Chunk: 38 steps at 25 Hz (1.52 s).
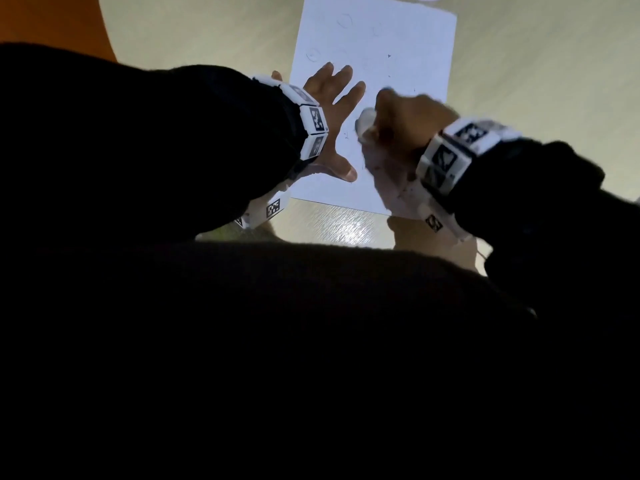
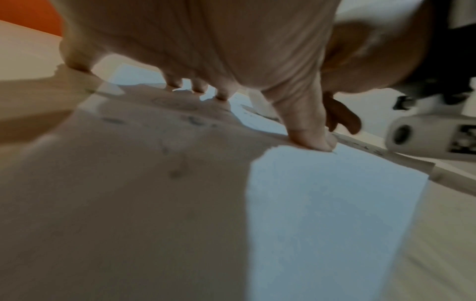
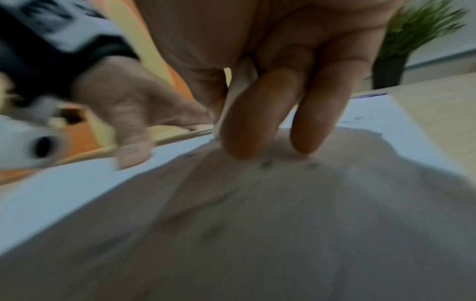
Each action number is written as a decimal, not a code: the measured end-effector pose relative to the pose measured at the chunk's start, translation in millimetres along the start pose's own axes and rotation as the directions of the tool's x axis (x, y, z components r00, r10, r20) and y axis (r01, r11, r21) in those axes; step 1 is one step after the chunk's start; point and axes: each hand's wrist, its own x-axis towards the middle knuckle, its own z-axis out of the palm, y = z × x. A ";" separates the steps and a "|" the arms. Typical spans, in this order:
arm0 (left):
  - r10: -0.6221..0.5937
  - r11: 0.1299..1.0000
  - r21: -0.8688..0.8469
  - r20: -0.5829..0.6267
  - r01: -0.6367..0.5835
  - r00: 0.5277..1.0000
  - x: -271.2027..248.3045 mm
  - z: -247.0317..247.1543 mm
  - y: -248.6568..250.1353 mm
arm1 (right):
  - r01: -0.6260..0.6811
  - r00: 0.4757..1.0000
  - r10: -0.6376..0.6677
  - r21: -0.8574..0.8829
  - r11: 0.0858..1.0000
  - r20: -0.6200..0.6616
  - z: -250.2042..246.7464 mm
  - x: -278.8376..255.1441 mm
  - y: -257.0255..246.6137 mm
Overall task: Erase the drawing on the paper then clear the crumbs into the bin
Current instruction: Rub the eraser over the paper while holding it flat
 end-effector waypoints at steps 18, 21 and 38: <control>-0.013 1.000 0.012 0.031 0.013 0.999 -0.1 -2.7 1.3 | 0.053 0.998 -0.053 0.009 0.999 0.045 0.7 -7.4 6.7; -0.013 1.000 0.007 0.029 0.013 0.999 -0.2 -4.2 2.0 | -0.028 0.997 0.033 0.074 0.997 -0.072 -9.7 17.0 15.9; -0.017 1.000 0.017 0.017 0.016 1.000 3.0 -0.1 -1.8 | 0.027 0.997 -0.030 0.037 0.999 0.073 -9.6 27.2 16.3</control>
